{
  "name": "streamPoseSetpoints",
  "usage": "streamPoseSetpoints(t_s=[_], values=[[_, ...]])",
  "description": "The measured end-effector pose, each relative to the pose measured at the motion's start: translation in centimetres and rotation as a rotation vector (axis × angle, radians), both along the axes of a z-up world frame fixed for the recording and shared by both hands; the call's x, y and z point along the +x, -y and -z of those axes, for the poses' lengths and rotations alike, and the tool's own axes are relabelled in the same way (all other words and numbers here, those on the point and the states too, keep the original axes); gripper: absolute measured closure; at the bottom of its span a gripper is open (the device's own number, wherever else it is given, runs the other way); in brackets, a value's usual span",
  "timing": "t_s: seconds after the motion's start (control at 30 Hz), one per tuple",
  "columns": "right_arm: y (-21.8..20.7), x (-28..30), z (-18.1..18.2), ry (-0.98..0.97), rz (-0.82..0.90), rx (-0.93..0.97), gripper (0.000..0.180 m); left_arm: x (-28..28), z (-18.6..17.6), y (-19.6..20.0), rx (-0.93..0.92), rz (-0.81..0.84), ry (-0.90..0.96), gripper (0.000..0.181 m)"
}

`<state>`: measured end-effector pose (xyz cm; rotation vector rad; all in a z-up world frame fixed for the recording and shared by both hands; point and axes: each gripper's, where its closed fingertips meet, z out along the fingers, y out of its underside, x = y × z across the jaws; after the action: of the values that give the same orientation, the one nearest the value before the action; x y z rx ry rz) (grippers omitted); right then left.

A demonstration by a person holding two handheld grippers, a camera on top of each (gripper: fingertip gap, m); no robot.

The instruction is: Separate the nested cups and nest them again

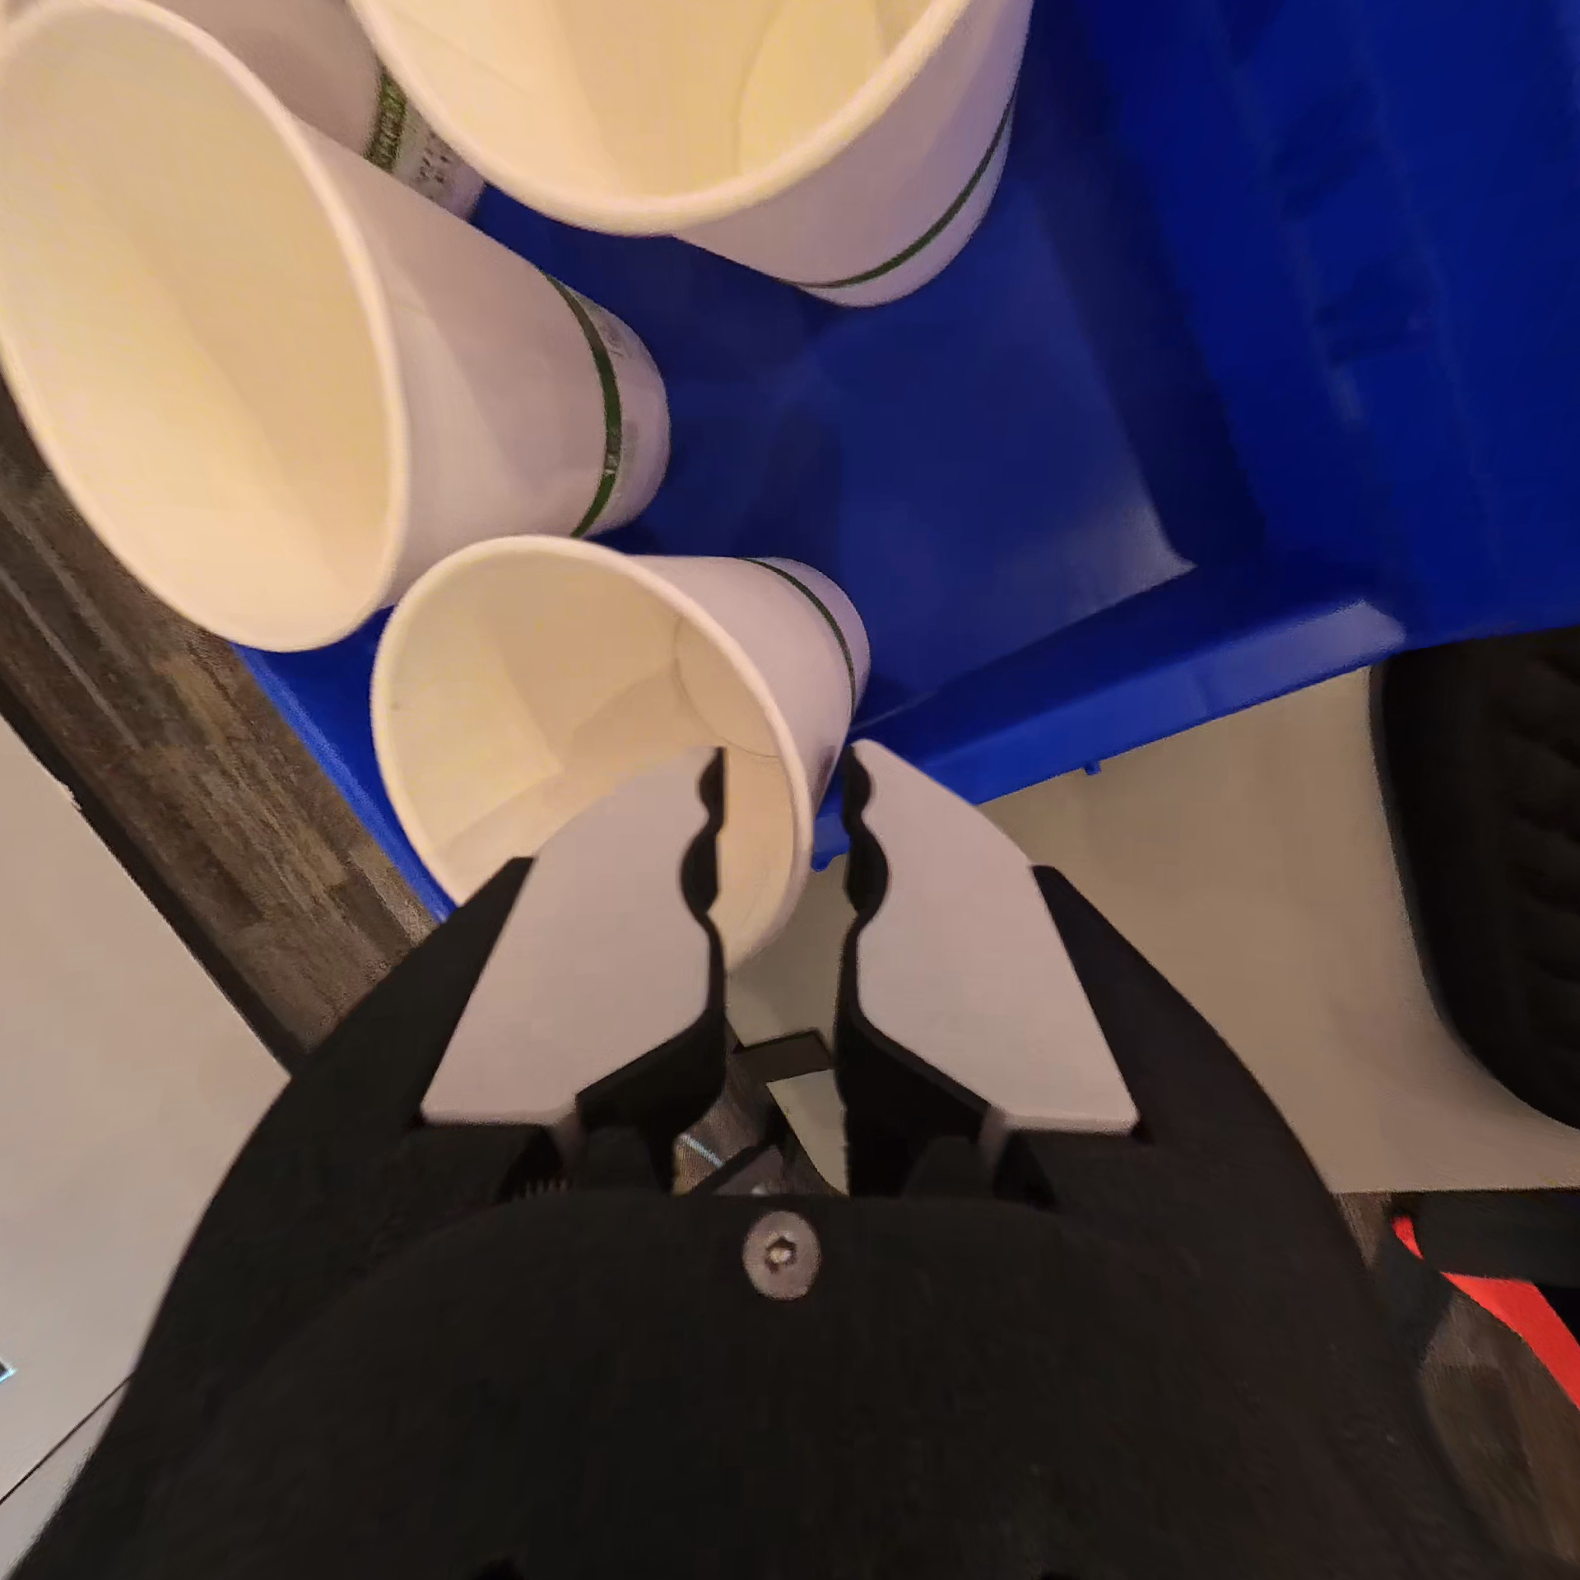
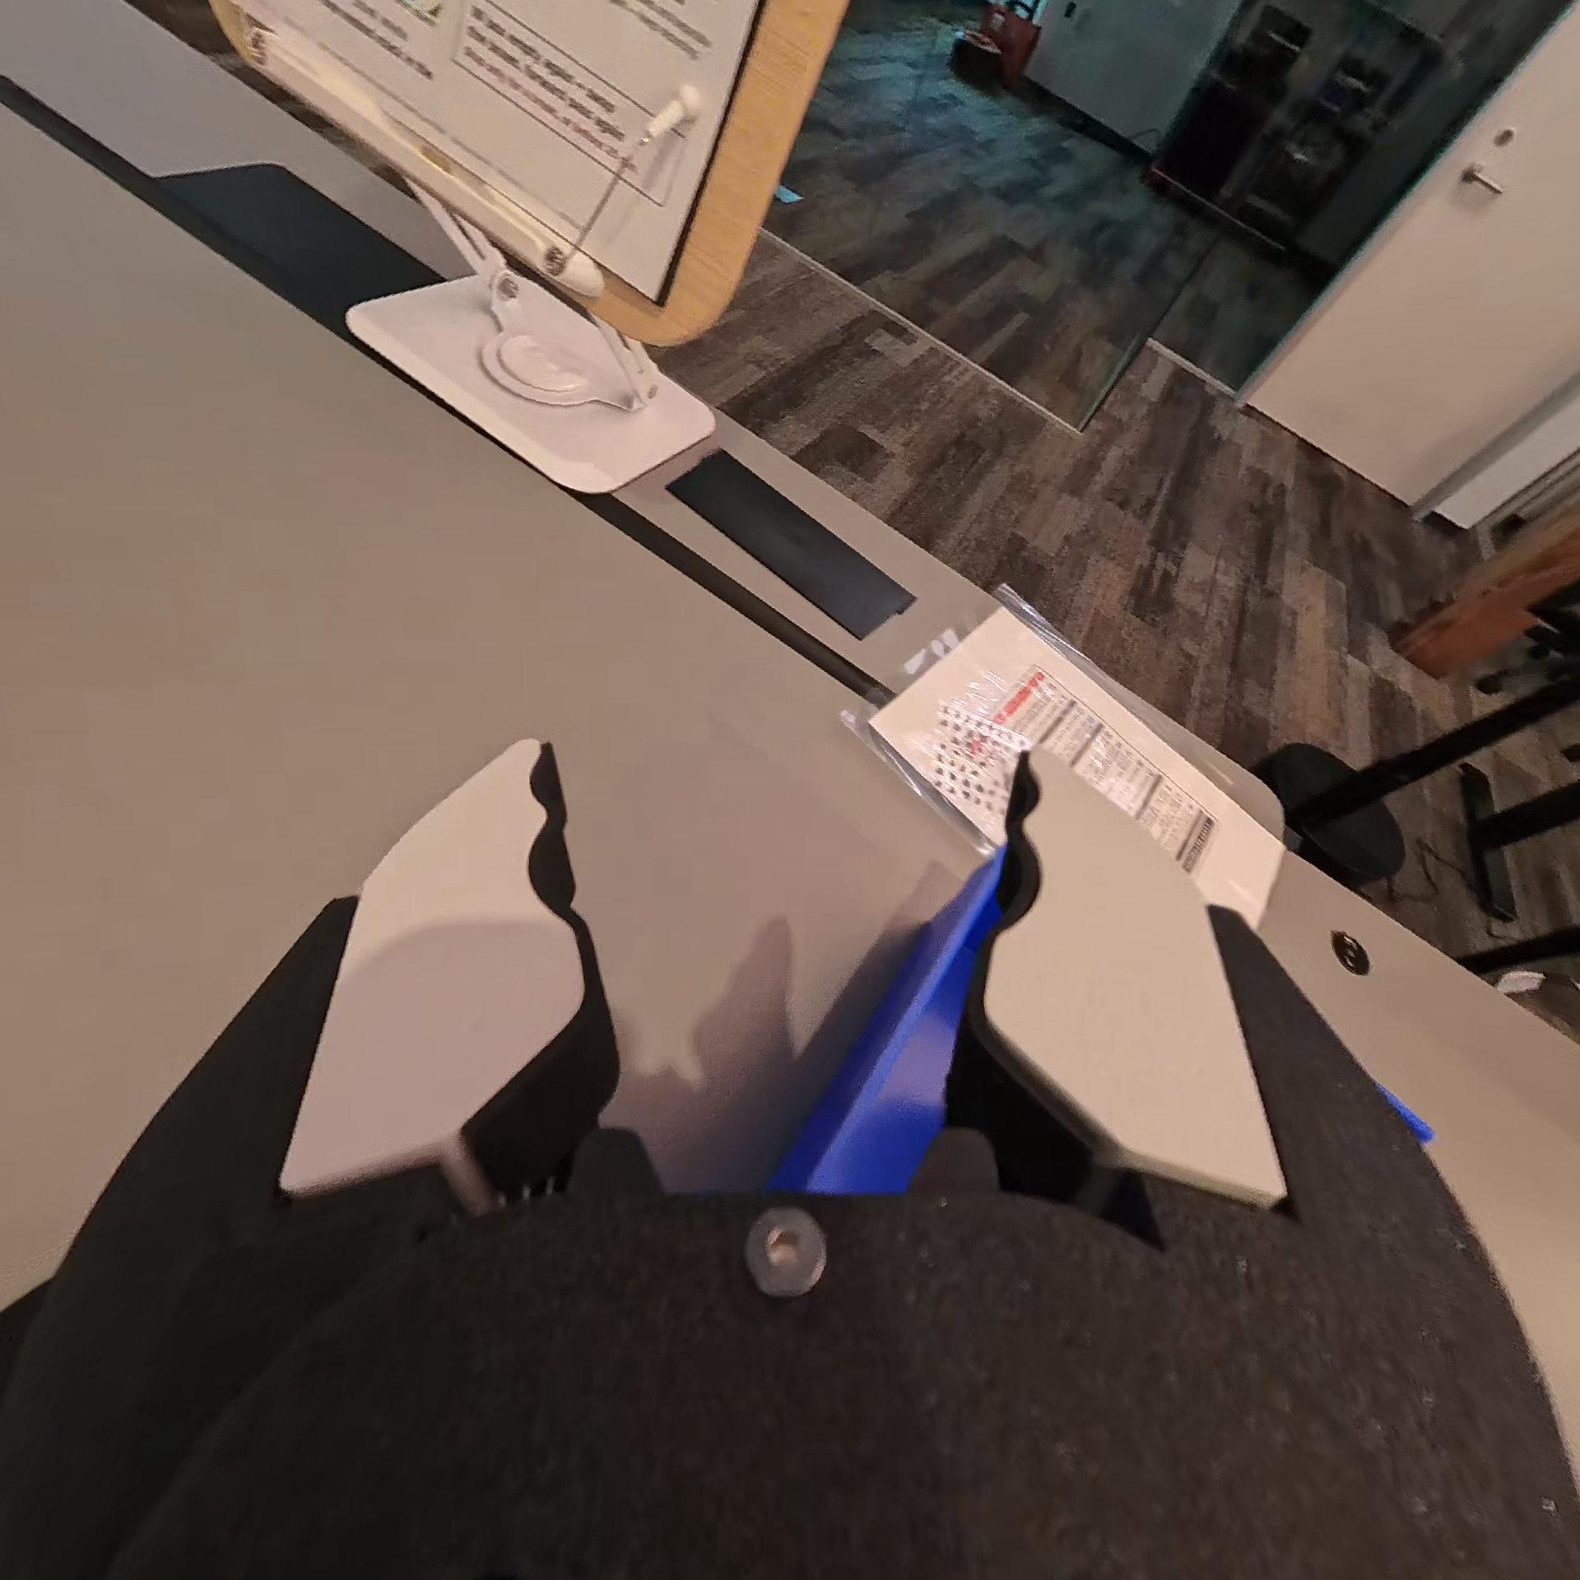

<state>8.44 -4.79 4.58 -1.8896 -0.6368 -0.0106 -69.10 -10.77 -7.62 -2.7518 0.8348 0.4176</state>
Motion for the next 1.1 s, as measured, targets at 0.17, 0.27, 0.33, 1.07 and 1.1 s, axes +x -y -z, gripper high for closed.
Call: streamPoseSetpoints(t_s=[0.17,0.27,0.33,1.07,1.1], values=[[-0.6,-3.2,0.1,-0.052,-0.093,-0.003,0.084,0.0,0.2,0.2,-0.040,0.014,0.008,0.179],[-0.7,-6.5,-0.1,-0.084,-0.191,0.007,0.086,0.3,-1.1,0.9,-0.043,0.046,0.011,0.181],[-0.4,-9.8,-0.4,-0.095,-0.306,0.020,0.087,0.7,-2.9,1.6,-0.034,0.075,0.005,0.181],[8.6,-37.7,-4.9,-0.138,-1.125,0.001,0.075,37.5,-14.9,6.6,0.095,1.209,0.238,0.181],[8.7,-37.6,-4.6,-0.128,-1.126,-0.014,0.074,38.3,-14.8,6.8,0.089,1.236,0.237,0.181]])
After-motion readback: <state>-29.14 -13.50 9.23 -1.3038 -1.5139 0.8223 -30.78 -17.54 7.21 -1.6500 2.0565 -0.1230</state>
